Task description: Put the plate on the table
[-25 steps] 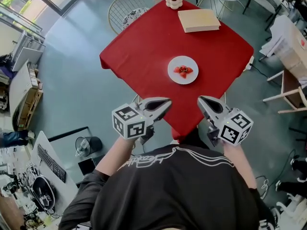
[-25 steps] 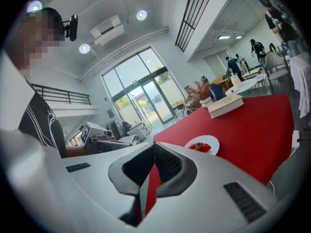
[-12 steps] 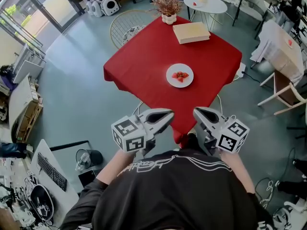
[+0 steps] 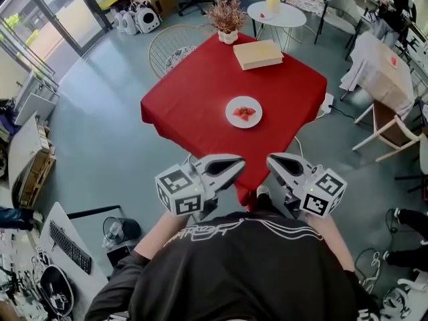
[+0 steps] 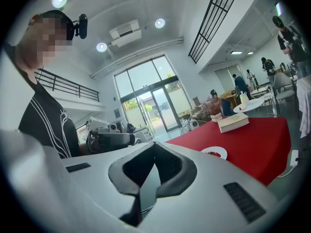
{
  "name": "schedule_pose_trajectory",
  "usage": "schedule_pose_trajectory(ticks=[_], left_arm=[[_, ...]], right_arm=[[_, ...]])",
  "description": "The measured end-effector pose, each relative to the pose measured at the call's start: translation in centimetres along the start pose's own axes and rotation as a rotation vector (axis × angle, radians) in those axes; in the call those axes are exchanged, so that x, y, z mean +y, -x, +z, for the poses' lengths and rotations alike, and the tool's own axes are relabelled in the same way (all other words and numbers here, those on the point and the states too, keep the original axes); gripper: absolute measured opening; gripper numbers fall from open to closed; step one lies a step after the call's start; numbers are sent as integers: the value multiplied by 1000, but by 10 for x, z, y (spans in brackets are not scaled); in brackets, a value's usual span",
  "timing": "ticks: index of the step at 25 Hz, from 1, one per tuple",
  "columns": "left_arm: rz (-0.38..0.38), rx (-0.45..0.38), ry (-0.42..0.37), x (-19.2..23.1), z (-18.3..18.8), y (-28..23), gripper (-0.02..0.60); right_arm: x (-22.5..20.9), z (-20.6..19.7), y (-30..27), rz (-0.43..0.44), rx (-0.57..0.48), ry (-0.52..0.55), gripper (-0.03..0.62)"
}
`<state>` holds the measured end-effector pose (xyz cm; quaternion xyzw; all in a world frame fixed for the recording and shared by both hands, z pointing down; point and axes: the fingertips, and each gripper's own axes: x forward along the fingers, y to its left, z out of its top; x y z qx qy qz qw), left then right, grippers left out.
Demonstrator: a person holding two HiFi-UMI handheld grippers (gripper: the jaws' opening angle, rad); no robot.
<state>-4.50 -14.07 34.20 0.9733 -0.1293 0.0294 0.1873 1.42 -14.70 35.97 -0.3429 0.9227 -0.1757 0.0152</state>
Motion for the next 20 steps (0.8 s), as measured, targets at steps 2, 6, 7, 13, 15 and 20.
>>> schedule_pose_trajectory(ticks=[2,6,7,13,15,20], left_arm=[[1,-1,-1,1,0,0,8],[11,3,-1,4,0,1,8],[13,5,-2,5,-1,1,8],[1,9,-6,4,-4,1,8],[-3,7,-11,4,-2,2,6],[-4,3,-17,7,2,6,8]], right_arm=[[0,0,-1,0,-3,-3,6],[1,0,-4,2,-4,-3,7],[1,1,-4,1,-5,-2,6],[2,2,-5,-7,-11,8,6],[3,2,-5,-11,-11,11,6],[6,5,-7,-17,-14,17,6]])
